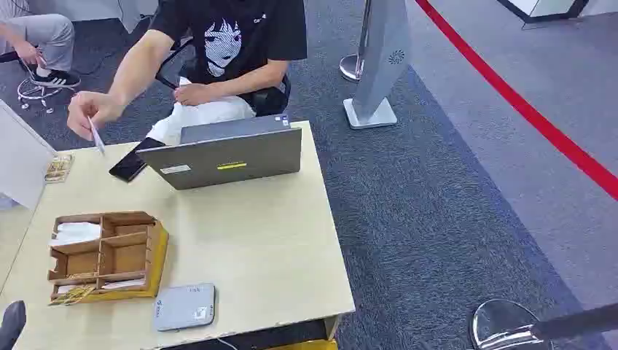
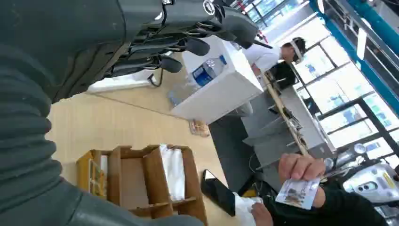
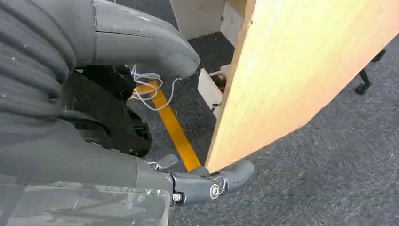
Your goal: Pass the card to the sensor for recognition and then transmit it.
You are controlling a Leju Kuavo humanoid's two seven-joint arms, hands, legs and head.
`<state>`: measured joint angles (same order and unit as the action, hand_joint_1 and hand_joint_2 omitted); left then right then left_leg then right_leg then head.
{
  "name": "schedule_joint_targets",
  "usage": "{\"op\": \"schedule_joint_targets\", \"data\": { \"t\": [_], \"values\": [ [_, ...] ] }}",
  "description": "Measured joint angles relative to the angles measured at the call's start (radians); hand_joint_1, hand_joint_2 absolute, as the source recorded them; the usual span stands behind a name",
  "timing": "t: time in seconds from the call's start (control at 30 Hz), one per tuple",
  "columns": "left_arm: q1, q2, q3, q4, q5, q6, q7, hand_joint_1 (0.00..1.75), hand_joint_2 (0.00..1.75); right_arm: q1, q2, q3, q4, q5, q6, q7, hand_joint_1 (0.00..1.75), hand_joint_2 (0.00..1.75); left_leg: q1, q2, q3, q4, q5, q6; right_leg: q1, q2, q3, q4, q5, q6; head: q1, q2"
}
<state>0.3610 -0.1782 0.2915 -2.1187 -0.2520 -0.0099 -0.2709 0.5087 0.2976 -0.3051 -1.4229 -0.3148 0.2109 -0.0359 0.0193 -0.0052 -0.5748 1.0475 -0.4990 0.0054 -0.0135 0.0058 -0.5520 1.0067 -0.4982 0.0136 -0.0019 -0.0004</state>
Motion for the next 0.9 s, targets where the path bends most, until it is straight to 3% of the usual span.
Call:
{"op": "schedule_joint_targets", "data": {
  "t": [0.9],
  "values": [
    [-0.424, 0.32, -0.237, 0.161, -0.719, -0.161, 0.238, 0.0, 1.75, -0.099, 0.002, -0.044, 0.047, 0.324, 0.037, -0.044, 0.0, 1.75, 0.0, 0.001, 0.0, 0.0, 0.001, 0.0, 0.0, 0.001, 0.001, 0.0, 0.001, -0.001, 0.0, 0.0]
  ]
}}
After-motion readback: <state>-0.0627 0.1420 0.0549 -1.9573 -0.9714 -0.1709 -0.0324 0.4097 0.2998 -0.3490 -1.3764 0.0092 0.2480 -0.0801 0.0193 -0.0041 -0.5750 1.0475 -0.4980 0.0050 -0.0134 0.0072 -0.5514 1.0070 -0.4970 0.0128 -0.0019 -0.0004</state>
